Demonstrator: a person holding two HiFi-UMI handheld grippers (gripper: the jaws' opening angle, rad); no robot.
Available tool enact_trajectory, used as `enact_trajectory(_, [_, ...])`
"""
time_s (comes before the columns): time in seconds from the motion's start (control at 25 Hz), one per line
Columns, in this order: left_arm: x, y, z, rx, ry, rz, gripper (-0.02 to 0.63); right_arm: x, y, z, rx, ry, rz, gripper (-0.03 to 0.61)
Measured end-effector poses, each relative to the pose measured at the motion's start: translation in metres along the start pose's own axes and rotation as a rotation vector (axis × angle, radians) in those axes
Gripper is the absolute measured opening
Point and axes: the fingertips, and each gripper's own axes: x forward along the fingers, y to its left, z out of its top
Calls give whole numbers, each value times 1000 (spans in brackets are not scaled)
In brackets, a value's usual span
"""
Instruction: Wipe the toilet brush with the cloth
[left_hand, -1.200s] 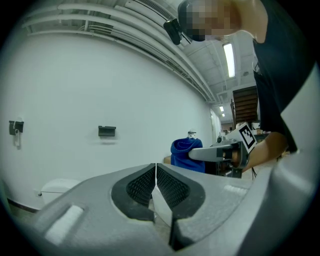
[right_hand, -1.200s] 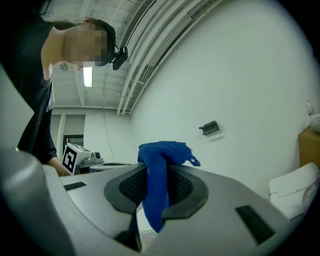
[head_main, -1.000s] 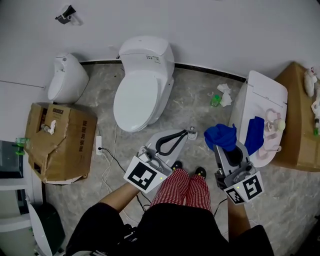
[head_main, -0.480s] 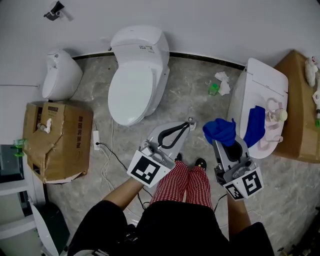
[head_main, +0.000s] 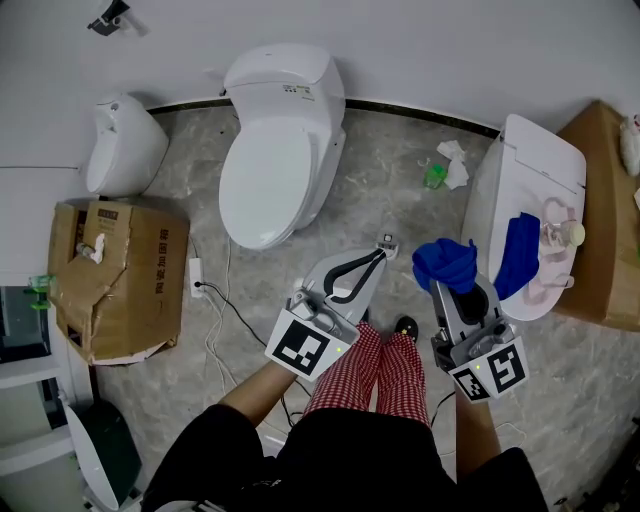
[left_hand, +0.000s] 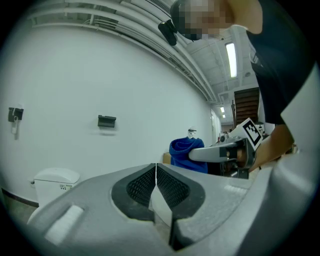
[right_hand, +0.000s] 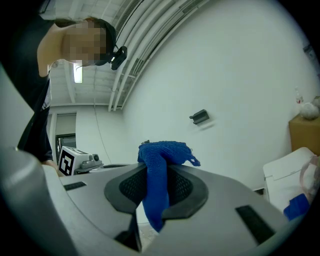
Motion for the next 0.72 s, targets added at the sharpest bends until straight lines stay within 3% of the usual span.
enact_trajectory(0.72, [9, 8, -32, -32, 28, 2, -6, 6, -17, -35, 36, 37, -15, 78])
